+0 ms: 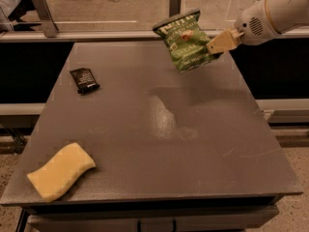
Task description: Move green jalapeno chip bag near rxbar chocolate
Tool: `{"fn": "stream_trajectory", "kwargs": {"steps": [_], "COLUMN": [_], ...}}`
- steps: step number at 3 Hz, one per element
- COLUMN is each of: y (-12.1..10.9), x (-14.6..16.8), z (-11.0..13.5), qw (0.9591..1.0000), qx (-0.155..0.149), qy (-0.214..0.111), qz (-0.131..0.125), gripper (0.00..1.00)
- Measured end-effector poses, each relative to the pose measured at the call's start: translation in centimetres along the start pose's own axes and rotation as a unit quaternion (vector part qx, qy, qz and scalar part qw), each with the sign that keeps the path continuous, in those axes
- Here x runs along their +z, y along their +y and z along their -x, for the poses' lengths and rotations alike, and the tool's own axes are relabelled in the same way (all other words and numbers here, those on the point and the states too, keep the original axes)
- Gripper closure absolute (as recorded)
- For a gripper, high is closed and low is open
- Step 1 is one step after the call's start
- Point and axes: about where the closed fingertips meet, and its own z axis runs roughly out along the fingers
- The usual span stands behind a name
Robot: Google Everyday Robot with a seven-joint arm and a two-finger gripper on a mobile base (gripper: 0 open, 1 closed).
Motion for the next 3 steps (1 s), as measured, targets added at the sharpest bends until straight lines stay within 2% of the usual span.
{"fn": "stream_trajectory", "kwargs": {"steps": [1, 2, 3], "y": [0.2, 1.0, 2.9], "x": [1.4, 4.9, 9.0], "z": [2.7, 4.5, 5.5], "qw": [0.9996, 0.9988, 0.9967], "qx": [0.001, -0.004, -0.01], "qy": [-0.018, -0.014, 0.001], "qz": [0.019, 0.046, 0.08], "gripper": [1.0, 1.0, 1.0]}}
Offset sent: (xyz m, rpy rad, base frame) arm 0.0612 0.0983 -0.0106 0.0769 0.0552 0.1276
